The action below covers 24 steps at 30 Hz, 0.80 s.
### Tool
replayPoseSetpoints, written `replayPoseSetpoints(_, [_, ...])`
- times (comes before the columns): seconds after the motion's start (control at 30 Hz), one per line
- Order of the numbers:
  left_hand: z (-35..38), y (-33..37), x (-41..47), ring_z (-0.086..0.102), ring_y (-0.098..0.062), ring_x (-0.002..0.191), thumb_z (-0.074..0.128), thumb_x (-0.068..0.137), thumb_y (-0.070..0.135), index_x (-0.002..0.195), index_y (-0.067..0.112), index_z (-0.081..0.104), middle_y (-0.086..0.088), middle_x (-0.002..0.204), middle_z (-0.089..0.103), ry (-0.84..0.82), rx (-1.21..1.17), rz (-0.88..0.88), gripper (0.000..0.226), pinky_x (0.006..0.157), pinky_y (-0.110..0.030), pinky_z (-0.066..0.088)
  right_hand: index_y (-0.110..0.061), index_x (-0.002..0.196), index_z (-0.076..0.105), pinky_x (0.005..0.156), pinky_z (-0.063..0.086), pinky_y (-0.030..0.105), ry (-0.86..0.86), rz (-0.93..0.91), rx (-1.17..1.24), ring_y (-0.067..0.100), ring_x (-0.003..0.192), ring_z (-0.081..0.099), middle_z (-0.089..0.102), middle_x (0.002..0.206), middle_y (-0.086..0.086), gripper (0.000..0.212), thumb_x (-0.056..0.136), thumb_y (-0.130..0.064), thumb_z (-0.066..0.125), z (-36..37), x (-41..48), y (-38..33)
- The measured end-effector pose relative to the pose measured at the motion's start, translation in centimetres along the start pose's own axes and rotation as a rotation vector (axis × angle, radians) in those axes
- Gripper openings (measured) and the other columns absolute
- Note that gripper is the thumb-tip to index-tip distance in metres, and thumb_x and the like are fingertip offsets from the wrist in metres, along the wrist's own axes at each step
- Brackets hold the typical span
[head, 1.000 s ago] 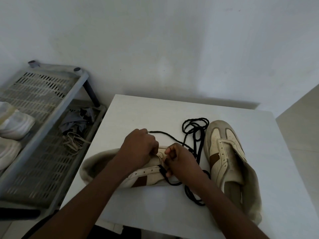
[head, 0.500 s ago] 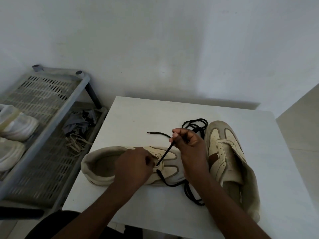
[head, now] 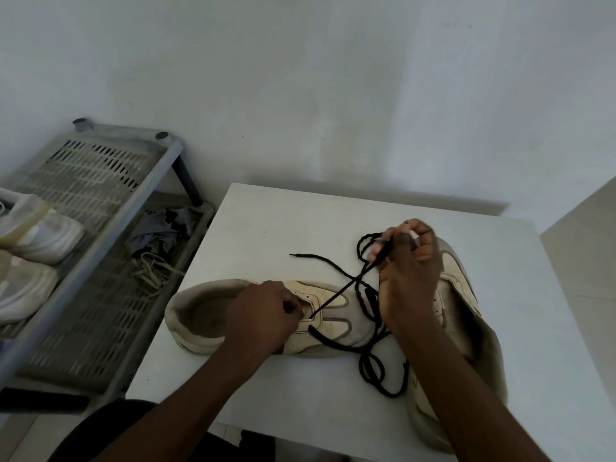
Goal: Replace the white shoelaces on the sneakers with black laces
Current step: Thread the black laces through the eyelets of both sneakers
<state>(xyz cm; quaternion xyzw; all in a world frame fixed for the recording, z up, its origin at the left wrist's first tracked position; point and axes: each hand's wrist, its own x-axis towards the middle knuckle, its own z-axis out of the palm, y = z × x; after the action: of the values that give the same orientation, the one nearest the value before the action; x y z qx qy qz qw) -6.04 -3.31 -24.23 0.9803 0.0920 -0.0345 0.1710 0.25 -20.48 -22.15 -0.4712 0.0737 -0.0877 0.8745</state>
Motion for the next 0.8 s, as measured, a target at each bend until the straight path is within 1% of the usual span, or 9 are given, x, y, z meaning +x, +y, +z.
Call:
replayPoseSetpoints(0.13, [-0.1,0.4,-0.3,0.063,-0.012,0.093,0.051,0.092,0.040,0.102,0.032,0.071,0.009,0.096,0.071,0.094,0.074,0.031,0.024,0.073,-0.026,0.050,-0.015,0.091,0.057,0.039,0.036,0.022,-0.206,0.125,-0.480,0.010,0.045,0.046,0.067,0.071,0.002,0.006,0.094,-0.010,0.059,0.1,-1.9,2.0])
replayPoseSetpoints(0.2, [-0.1,0.4,-0.3,0.064,-0.012,0.089,0.048,0.092,0.044,0.099,0.028,0.070,0.007,0.092,0.071,0.115,0.123,0.019,0.028,0.067,-0.026,0.048,-0.019,0.086,0.063,0.045,0.045,0.023,-0.339,0.099,-0.761,0.009,0.050,0.054,0.070,0.074,-0.003,0.006,0.089,-0.016,0.066,-0.4,-2.2,2.9])
replayPoseSetpoints(0.3, [0.3,1.0,-0.9,0.064,-0.014,0.085,0.042,0.093,0.048,0.097,0.026,0.069,0.004,0.090,0.070,0.075,0.250,-0.009,0.035,0.060,-0.024,0.037,-0.024,0.081,0.067,0.053,0.042,0.009,-0.518,0.106,-1.075,-0.007,0.060,0.057,0.067,0.079,-0.012,0.012,0.089,-0.015,0.067,-1.2,-2.2,3.9])
replayPoseSetpoints(0.4, [0.7,1.4,-1.7,0.064,-0.020,0.068,0.070,0.073,0.033,0.074,0.021,0.069,0.001,0.072,0.069,0.062,0.324,0.065,0.012,0.055,-0.025,0.035,-0.028,0.086,0.069,0.058,0.041,0.006,-0.516,0.095,-1.128,-0.012,0.062,0.055,0.063,0.076,-0.020,0.014,0.090,-0.015,0.066,-1.5,-2.2,4.4])
replayPoseSetpoints(0.47, [0.9,1.4,-1.7,0.059,-0.022,0.051,0.084,0.045,0.020,0.058,0.019,0.064,-0.001,0.056,0.063,0.047,0.368,0.138,0.024,0.045,-0.025,0.040,-0.027,0.085,0.069,0.063,0.047,0.013,-0.501,0.113,-1.142,-0.007,0.060,0.055,0.061,0.073,-0.020,0.013,0.091,-0.016,0.065,-1.4,-2.3,4.5])
replayPoseSetpoints(0.5, [1.0,1.3,-1.4,0.060,-0.022,0.053,0.083,0.044,0.019,0.061,0.019,0.065,-0.001,0.059,0.064,0.038,0.390,0.161,0.024,0.045,-0.026,0.043,-0.026,0.084,0.068,0.066,0.052,0.019,-0.495,0.137,-1.140,-0.004,0.060,0.056,0.062,0.072,-0.019,0.014,0.091,-0.015,0.064,-1.2,-2.3,4.5])
replayPoseSetpoints(0.57, [1.0,1.2,-1.0,0.065,-0.021,0.079,0.067,0.072,0.023,0.088,0.021,0.068,0.000,0.086,0.069,0.018,0.360,0.160,0.017,0.064,-0.028,0.047,-0.021,0.082,0.068,0.068,0.057,0.026,-0.483,0.186,-1.143,0.000,0.060,0.058,0.064,0.073,-0.014,0.016,0.092,-0.011,0.060,-1.3,-2.5,4.4])
replayPoseSetpoints(0.67, [1.3,0.1,0.1,0.063,-0.016,0.097,0.038,0.085,0.026,0.111,0.028,0.064,0.003,0.105,0.068,-0.001,0.309,0.169,0.036,0.069,-0.024,0.039,-0.018,0.082,0.067,0.058,0.053,0.017,-0.500,0.224,-1.181,0.002,0.055,0.060,0.064,0.071,-0.012,0.017,0.093,-0.010,0.057,-1.5,-2.6,4.1])
replayPoseSetpoints(0.8, [1.1,0.0,0.7,0.063,-0.015,0.098,0.052,0.086,0.025,0.110,0.036,0.068,0.004,0.104,0.070,0.027,0.193,0.132,0.031,0.067,-0.022,0.039,-0.013,0.085,0.067,0.055,0.057,0.021,-0.507,0.250,-1.175,0.007,0.051,0.066,0.066,0.067,-0.007,0.014,0.092,-0.011,0.056,-1.6,-2.8,4.0])
